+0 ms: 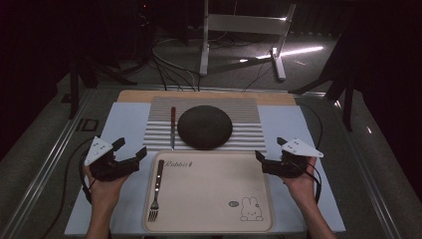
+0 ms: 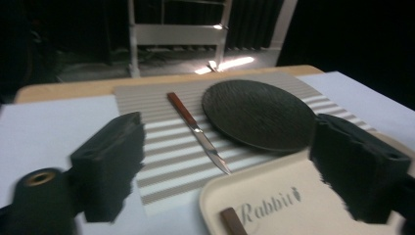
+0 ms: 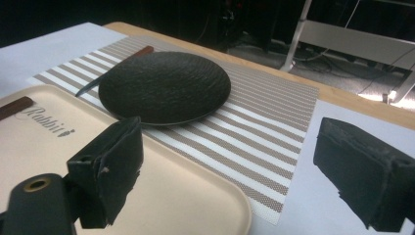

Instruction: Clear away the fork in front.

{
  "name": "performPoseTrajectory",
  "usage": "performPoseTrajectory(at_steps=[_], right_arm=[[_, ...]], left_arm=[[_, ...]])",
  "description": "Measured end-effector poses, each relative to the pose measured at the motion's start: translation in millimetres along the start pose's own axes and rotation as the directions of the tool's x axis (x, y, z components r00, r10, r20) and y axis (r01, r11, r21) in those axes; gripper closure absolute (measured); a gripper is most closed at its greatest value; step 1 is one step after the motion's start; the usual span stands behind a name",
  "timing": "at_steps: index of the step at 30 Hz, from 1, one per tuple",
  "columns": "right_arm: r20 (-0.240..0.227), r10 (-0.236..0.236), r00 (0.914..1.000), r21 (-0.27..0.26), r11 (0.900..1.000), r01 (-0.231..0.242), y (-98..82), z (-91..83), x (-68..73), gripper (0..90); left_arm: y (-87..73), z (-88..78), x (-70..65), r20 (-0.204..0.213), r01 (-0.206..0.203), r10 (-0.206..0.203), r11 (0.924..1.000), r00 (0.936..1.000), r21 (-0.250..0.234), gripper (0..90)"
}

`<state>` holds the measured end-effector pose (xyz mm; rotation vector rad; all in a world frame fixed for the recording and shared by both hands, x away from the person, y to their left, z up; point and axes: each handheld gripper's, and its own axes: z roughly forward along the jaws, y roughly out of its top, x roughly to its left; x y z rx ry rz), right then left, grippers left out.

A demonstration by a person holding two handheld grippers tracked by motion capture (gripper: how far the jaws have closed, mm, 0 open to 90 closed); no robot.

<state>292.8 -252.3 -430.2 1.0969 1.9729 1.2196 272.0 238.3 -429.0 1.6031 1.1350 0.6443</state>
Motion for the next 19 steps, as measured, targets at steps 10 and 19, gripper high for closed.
performPoseTrajectory(at_steps=[10, 19], right_arm=[[0.02, 0.034, 0.9992, -0.042, 0.999, -0.033, -17.5, -17.1, -5.0, 11.5], [0.03, 0.087, 0.9957, -0.049, 0.995, -0.085, -42.2, -28.6, -13.1, 11.5]], left_arm=[[-1.9, -6.1, 3.0, -0.066, -0.035, 0.032, 0.9984, 0.9973, -0.045, 0.2], [-6.1, -11.3, 6.8, -0.086, -0.032, 0.027, 0.9979, 0.9959, -0.057, 0.2]])
